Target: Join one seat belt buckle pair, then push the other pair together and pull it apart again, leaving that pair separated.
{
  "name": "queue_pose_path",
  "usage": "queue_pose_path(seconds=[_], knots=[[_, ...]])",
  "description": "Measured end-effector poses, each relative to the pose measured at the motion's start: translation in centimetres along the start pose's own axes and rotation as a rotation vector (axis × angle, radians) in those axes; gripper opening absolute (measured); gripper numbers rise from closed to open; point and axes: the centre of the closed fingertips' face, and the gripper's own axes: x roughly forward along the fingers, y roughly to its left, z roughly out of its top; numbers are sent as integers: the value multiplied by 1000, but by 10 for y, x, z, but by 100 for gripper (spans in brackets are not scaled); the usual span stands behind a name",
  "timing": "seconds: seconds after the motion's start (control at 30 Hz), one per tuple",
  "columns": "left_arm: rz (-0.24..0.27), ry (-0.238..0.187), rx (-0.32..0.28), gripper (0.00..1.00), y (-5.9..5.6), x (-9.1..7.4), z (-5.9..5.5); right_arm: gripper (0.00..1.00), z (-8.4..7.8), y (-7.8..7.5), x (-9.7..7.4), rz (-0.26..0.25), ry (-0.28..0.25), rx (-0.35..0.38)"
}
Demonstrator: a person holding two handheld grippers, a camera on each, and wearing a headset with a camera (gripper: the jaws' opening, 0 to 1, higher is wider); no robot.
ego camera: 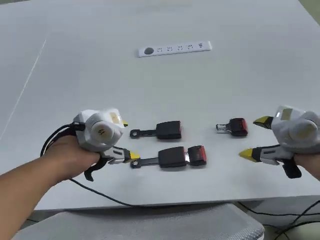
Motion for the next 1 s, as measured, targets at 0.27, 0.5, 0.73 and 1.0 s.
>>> queue_pose_path(seconds=[0.27,0.5,0.73,1.0], knots=[[11,-40,-157,78,-16,-31,-33,66,-14,3,-20,2,-7,47],[24,-120,-227,93,-15,-51,-32,90,-16,9,-33,13,-27,47],[41,-144,-291,100,-15,-57,-35,100,-12,13,-33,-4,-31,34],[39,-141,-260,100,-19,-56,-35,100,-11,15,-27,-14,-32,88]])
